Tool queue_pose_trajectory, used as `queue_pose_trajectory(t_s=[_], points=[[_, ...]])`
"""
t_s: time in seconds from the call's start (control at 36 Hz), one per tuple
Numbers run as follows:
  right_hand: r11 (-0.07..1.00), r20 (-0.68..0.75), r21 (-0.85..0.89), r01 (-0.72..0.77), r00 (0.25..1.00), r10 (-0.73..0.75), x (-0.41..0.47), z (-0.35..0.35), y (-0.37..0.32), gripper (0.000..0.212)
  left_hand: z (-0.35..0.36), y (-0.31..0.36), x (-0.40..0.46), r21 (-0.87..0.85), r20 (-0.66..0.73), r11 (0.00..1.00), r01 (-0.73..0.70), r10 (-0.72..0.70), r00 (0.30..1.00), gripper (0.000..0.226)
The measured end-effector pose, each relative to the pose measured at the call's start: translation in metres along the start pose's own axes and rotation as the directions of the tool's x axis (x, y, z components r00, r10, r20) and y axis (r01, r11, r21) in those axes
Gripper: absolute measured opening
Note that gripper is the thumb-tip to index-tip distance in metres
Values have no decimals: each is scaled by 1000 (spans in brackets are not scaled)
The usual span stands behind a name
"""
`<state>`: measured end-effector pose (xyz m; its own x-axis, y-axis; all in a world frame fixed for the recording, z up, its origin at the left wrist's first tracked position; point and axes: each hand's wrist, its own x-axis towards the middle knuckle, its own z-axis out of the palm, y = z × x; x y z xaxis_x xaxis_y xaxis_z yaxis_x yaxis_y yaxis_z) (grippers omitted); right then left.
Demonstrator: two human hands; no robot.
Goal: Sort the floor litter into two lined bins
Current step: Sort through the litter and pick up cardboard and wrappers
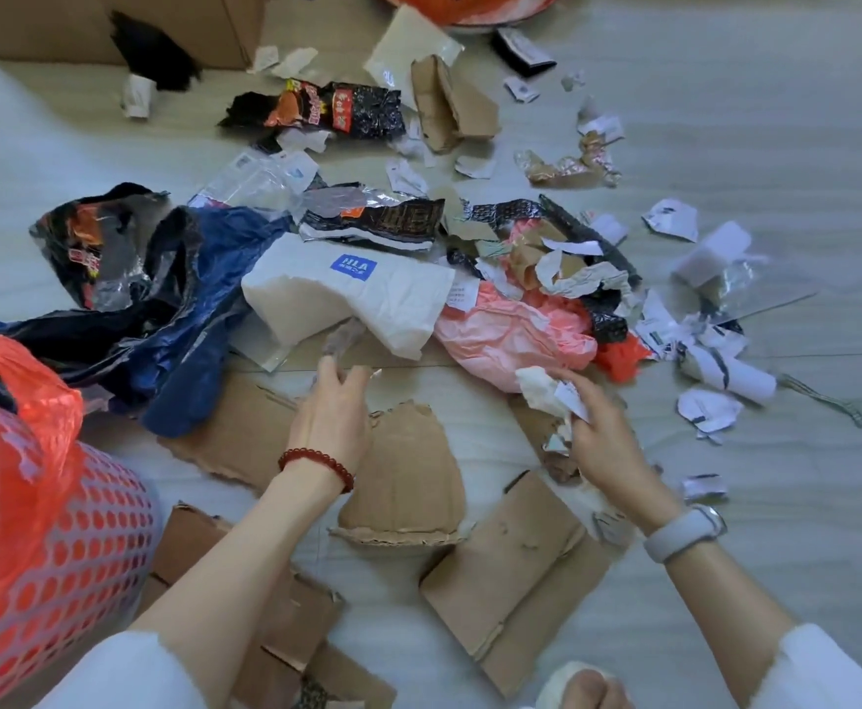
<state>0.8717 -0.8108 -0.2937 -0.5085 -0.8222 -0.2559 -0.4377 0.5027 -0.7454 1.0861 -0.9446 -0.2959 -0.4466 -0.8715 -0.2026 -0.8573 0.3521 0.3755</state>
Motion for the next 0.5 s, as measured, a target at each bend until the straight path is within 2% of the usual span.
queue_pose_trajectory(t_s=[0.08,0.19,0.28,0.36,0.44,0.5], points=[[992,-72,11,-129,989,129,-13,-20,20,51,4,27,2,-70,41,993,-100,103,994,39],[962,-160,111,-250,951,266,-32,-40,43,42,20,66,-7,-185,14,953,-242,248,969,43],[925,-203,179,-335,908,368,-38,-53,62,32,32,93,-15,-150,85,966,-211,225,971,46],[898,-231,230,-376,875,426,-41,-65,77,13,51,118,-18,-119,150,953,-278,294,944,39],[860,-202,270,-432,849,489,-45,-77,89,38,75,136,-19,-29,219,925,-378,375,901,35],[862,-227,263,-433,841,491,-47,-84,95,36,88,145,-16,58,269,885,-461,431,861,45]])
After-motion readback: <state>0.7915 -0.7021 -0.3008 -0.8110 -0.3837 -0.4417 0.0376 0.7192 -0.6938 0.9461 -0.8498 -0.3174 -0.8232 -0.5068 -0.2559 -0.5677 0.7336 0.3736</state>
